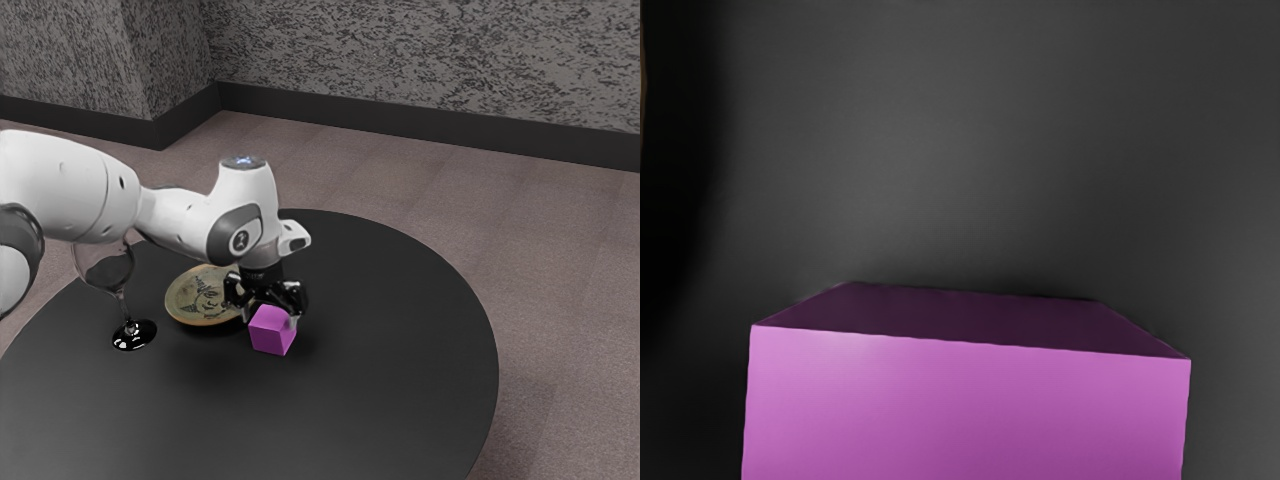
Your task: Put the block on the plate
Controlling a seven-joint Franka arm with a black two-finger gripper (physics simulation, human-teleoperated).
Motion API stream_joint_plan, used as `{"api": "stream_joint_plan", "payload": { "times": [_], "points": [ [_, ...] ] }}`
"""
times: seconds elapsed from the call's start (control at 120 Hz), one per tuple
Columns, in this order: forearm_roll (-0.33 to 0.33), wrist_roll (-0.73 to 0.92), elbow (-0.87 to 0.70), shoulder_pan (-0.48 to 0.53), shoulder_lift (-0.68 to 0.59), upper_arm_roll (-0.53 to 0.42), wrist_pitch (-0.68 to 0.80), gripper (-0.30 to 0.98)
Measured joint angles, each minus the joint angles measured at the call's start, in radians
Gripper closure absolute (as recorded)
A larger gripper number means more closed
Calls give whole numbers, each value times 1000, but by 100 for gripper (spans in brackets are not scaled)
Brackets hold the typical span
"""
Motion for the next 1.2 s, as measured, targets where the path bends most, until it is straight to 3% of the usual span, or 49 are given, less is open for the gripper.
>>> {"api": "stream_joint_plan", "payload": {
  "times": [0.275,0.492,0.817,1.017,1.2],
  "points": [
    [-5,10,10,1,40,0,38,0],
    [0,16,11,1,37,0,48,22],
    [20,11,20,3,-49,7,23,32],
    [104,13,148,142,-37,13,-74,30],
    [101,38,186,222,36,5,-112,30]
  ]
}}
